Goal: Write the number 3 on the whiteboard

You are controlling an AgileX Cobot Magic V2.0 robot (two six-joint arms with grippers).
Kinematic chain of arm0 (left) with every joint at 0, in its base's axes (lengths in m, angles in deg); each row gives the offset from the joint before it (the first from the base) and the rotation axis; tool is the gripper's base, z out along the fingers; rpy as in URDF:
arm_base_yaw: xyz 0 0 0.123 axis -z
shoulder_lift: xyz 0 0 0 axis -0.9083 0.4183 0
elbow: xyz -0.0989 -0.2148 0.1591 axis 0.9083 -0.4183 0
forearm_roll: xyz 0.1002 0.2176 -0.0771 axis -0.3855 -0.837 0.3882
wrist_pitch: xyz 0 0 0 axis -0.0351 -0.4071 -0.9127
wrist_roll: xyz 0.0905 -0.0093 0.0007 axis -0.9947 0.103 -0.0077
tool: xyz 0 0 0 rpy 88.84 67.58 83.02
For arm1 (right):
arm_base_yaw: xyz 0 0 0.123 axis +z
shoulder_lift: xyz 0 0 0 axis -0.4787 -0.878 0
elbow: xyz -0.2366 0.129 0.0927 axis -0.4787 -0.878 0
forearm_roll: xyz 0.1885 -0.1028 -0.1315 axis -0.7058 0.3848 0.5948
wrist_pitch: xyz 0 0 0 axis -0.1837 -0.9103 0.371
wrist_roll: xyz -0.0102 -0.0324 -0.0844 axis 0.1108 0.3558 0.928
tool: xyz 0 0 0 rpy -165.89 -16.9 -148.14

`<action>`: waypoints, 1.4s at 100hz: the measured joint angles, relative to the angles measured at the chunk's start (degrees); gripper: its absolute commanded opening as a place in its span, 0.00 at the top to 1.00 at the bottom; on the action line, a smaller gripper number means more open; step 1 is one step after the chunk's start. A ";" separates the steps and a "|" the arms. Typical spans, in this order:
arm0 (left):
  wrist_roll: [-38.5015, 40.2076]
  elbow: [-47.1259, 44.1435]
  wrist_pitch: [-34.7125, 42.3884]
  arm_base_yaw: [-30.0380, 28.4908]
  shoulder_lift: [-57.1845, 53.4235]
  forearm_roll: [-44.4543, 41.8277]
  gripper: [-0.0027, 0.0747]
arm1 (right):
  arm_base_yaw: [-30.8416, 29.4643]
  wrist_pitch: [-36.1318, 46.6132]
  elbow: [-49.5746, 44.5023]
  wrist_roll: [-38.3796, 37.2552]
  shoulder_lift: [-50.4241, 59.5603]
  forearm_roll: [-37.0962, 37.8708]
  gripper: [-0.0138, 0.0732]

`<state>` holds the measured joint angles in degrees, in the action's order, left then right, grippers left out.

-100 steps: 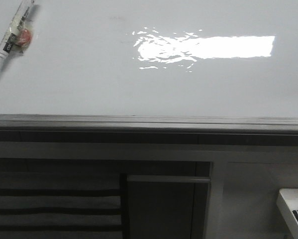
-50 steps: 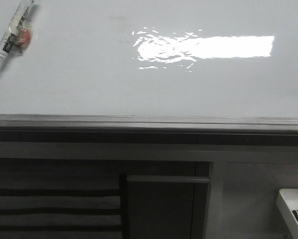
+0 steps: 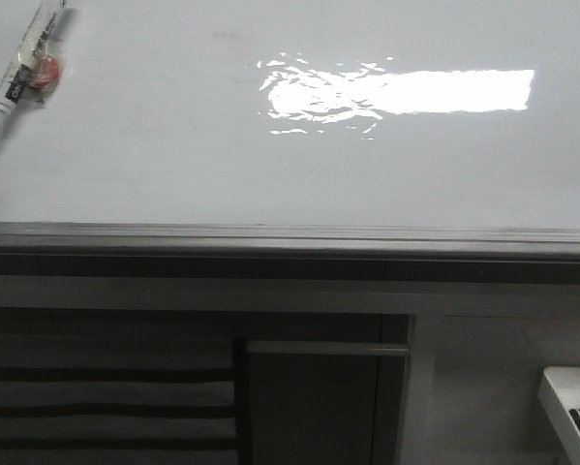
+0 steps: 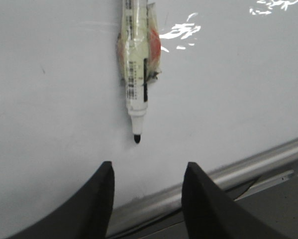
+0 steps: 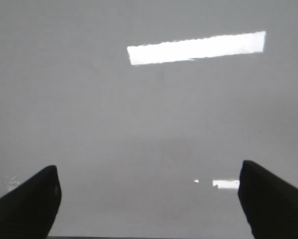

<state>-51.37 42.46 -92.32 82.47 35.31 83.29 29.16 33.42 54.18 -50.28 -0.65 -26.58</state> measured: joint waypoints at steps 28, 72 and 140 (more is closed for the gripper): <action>-0.09 2.93 8.43 0.00 10.29 0.76 0.72 | 0.00 0.00 0.00 0.00 0.00 -0.10 0.09; -0.09 3.39 12.77 0.00 14.05 0.87 0.86 | 0.00 0.00 0.00 0.00 0.00 -0.10 0.09; -0.09 4.27 9.78 0.00 11.96 0.76 0.99 | 0.00 -8.78 6.59 0.01 -2.98 -4.57 0.09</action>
<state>-51.46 46.73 -82.54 82.47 47.27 84.05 29.16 24.64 60.77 -50.27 -3.63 -31.15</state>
